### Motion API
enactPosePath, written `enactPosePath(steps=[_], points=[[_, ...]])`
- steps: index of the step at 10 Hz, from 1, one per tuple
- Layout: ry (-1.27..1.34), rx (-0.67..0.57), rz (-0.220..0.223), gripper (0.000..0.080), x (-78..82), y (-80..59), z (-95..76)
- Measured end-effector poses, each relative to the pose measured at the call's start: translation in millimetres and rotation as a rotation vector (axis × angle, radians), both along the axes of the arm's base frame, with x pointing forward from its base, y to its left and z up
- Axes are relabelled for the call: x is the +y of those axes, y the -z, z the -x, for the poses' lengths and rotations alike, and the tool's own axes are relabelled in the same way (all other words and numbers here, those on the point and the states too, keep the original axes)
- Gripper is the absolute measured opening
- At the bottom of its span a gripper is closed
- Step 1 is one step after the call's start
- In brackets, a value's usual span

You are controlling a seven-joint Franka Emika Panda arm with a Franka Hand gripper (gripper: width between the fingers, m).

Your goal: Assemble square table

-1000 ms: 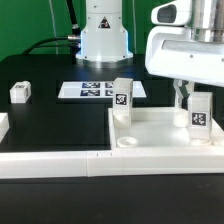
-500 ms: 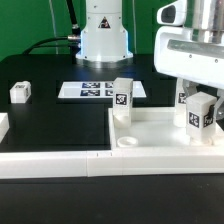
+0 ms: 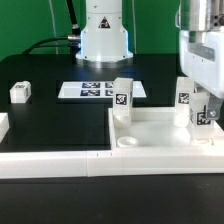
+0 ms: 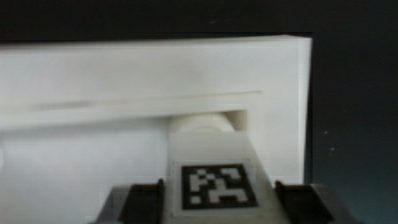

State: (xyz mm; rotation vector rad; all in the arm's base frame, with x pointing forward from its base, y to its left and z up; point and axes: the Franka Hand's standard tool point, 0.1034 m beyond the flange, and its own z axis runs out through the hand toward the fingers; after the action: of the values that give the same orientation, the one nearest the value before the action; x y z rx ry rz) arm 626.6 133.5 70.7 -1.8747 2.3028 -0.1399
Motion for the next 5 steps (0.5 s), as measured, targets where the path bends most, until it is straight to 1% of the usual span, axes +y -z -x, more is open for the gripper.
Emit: enactPosePath(steps=[1, 2, 4, 5], points=[[0.117, -0.041, -0.032, 0.0291, 5.8, 0.6, -1.7], [0.192, -0.051, -0.053, 0.0291, 6.0, 0.5, -2.4], [0.167, -0.051, -0.047, 0.0291, 5.1, 0.8, -2.3], [0.109, -0.051, -0.034, 0.0516, 3.7, 0.6, -2.2]])
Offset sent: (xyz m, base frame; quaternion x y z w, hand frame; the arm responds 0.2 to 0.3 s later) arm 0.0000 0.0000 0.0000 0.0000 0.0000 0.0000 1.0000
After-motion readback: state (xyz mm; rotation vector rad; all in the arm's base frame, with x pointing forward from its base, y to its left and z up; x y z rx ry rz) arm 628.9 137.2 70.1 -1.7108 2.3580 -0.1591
